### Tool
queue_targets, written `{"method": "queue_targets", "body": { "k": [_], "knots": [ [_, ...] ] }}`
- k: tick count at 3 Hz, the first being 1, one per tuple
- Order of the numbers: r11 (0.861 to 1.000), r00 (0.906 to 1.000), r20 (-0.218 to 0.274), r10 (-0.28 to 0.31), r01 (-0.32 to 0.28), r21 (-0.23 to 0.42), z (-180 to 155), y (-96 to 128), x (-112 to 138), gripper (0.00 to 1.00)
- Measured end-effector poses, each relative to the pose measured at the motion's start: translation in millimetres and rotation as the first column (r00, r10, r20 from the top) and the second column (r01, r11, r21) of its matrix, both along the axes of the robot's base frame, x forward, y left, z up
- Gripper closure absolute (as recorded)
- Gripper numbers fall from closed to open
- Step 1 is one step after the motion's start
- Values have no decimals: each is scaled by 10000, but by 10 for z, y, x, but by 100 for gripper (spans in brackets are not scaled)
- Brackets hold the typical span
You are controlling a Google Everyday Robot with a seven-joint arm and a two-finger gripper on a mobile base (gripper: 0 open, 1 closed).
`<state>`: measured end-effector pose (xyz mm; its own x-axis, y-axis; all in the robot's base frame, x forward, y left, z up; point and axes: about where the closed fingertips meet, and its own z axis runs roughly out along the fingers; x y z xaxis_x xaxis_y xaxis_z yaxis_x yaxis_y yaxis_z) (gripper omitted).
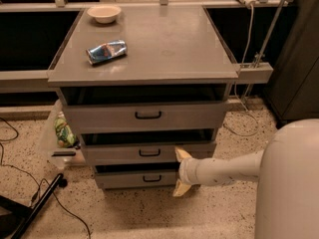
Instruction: Open middle drawer
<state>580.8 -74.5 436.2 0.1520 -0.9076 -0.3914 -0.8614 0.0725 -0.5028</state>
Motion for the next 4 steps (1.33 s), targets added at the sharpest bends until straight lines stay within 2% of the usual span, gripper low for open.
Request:
{"method": "queue_targets", "body": {
  "k": [1, 2, 3, 4],
  "knots": [
    [9995, 9999, 68, 111, -109, -311, 6, 73, 249, 0],
    [9972, 9995, -84, 302, -307, -688, -21, 109, 492, 0],
    [9956, 9976, -535, 439, -481, -807, -157, 105, 613, 0],
    [9950, 9915, -1145, 615, -700, -713, -333, 103, 669, 0]
  ]
}}
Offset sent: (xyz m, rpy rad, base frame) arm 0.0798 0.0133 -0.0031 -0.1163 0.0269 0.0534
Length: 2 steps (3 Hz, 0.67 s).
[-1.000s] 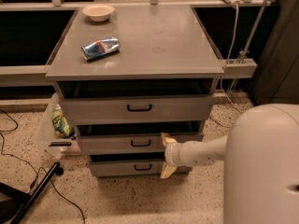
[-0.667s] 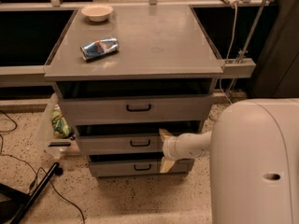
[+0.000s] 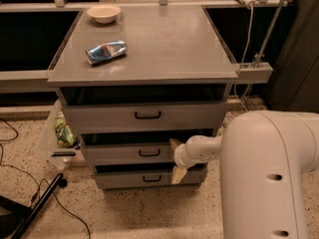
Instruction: Open middle drawer
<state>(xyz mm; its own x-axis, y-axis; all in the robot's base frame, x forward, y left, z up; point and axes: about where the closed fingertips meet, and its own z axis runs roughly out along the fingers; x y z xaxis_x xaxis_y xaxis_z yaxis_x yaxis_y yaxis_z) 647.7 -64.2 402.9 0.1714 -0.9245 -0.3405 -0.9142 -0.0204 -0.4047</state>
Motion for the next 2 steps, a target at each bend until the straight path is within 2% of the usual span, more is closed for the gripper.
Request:
{"method": "queue_targets", "body": {
  "k": [1, 2],
  "knots": [
    [10000, 9987, -504, 54, -50, 77, -129, -8, 6, 0],
    [9998, 9978, -653, 87, -73, 210, -122, -4, -13, 0]
  ]
}}
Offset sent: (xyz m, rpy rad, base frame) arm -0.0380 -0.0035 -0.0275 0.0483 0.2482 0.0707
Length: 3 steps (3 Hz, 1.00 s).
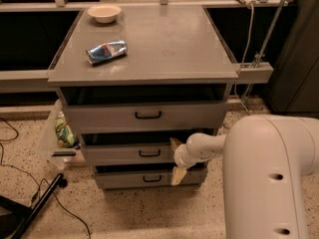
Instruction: Open middle drawer
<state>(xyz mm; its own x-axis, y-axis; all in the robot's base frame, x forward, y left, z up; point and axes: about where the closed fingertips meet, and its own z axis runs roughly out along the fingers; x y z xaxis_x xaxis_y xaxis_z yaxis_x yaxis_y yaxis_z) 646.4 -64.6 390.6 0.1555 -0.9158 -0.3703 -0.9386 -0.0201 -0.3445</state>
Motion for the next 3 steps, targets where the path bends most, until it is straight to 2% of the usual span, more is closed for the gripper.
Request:
{"method": "queue_targets", "body": {
  "k": [1, 2, 3],
  "knots": [
    [9991, 9973, -682, 275, -252, 343, 156, -3, -279, 0],
    [9930, 9724, -2021, 1163, -1100, 421, 316, 58, -738, 0],
    [9900, 9567, -2545, 1410, -1345, 428, 325, 51, -892, 0]
  ]
}}
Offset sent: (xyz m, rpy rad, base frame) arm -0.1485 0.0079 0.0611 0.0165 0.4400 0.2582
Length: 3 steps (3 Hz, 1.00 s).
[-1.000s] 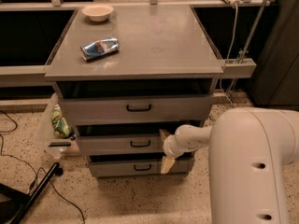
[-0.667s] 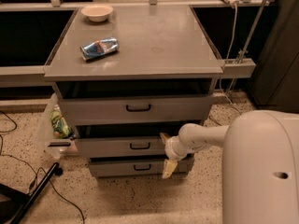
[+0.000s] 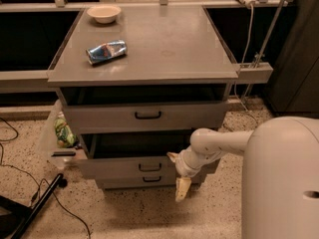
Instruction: Open middle drawer
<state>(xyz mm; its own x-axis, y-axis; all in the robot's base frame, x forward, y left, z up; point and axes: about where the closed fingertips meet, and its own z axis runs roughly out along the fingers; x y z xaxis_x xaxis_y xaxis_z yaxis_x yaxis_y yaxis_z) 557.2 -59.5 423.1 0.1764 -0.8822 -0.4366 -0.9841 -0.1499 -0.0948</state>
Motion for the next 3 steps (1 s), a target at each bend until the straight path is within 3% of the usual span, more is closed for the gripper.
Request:
{"method": "queue_targets", "body": {
  "k": [1, 3],
  "knots": [
    [10000, 10000, -3, 1, -1, 0, -1, 0, 0, 0],
    [9997, 9980, -591, 229, -225, 86, -86, 81, -97, 0]
  ]
}}
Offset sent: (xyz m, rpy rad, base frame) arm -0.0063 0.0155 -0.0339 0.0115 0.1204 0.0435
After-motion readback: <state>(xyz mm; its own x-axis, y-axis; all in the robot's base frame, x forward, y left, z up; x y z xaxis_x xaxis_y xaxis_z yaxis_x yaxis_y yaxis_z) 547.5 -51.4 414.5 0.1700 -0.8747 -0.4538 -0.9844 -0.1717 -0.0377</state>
